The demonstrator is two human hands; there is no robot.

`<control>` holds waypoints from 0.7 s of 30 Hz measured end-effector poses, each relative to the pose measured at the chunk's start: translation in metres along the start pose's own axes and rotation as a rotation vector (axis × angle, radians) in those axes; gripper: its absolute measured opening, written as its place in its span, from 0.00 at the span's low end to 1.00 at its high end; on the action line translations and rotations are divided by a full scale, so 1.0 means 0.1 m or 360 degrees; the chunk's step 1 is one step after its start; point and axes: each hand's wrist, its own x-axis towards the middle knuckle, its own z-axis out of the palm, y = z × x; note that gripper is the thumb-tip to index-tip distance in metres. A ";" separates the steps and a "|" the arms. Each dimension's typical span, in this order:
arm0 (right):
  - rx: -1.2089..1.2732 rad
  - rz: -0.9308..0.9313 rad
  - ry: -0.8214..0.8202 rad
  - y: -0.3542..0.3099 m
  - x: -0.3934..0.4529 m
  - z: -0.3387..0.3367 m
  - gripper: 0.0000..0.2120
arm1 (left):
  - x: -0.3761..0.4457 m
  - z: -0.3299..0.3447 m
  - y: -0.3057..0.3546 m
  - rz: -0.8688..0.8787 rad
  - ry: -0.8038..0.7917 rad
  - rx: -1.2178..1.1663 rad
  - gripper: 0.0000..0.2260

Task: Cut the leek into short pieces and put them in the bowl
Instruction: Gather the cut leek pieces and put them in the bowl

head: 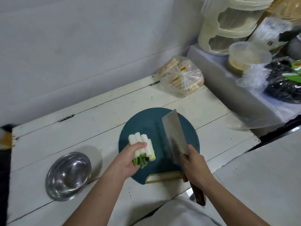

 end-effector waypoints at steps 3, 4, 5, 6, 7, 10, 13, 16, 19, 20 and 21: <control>0.0084 -0.0030 -0.0022 -0.14 0.14 0.17 0.05 | -0.11 -0.19 -0.01 0.0046 0.0051 -0.0093 0.25; 0.0164 0.0002 -0.0006 -0.14 0.21 0.19 0.06 | -0.14 -0.22 -0.01 0.0055 0.0035 -0.0103 0.25; 0.0211 0.0013 -0.0001 -0.14 0.30 0.24 0.07 | -0.18 -0.29 -0.01 0.0074 0.0019 -0.0122 0.26; 0.0197 0.0007 0.0005 -0.12 0.39 0.27 0.09 | -0.22 -0.36 0.00 0.0094 -0.0001 -0.0152 0.26; 0.0111 -0.0005 0.0012 -0.09 0.47 0.31 0.11 | -0.26 -0.42 0.00 0.0113 -0.0026 -0.0205 0.26; -0.0165 -0.0038 0.0064 0.04 0.66 0.40 0.13 | -0.36 -0.53 0.00 0.0122 -0.0093 -0.0345 0.24; -0.0375 -0.0061 0.0210 0.09 0.73 0.44 0.13 | -0.47 -0.58 0.03 0.0152 -0.0091 -0.0334 0.23; -0.0618 -0.0101 0.0374 0.07 0.70 0.49 0.14 | -0.70 -0.83 0.13 0.0212 0.0002 -0.0308 0.23; -0.0911 -0.0404 0.0505 -0.08 0.60 0.61 0.17 | -0.91 -1.28 0.32 0.0314 0.0211 -0.0148 0.21; -0.0895 -0.0494 0.0472 -0.20 0.55 0.67 0.19 | -0.95 -1.43 0.40 0.0323 0.0338 -0.0047 0.21; -0.0843 -0.0571 0.0438 -0.34 0.49 0.75 0.19 | -0.98 -1.57 0.46 0.0335 0.0443 0.0103 0.21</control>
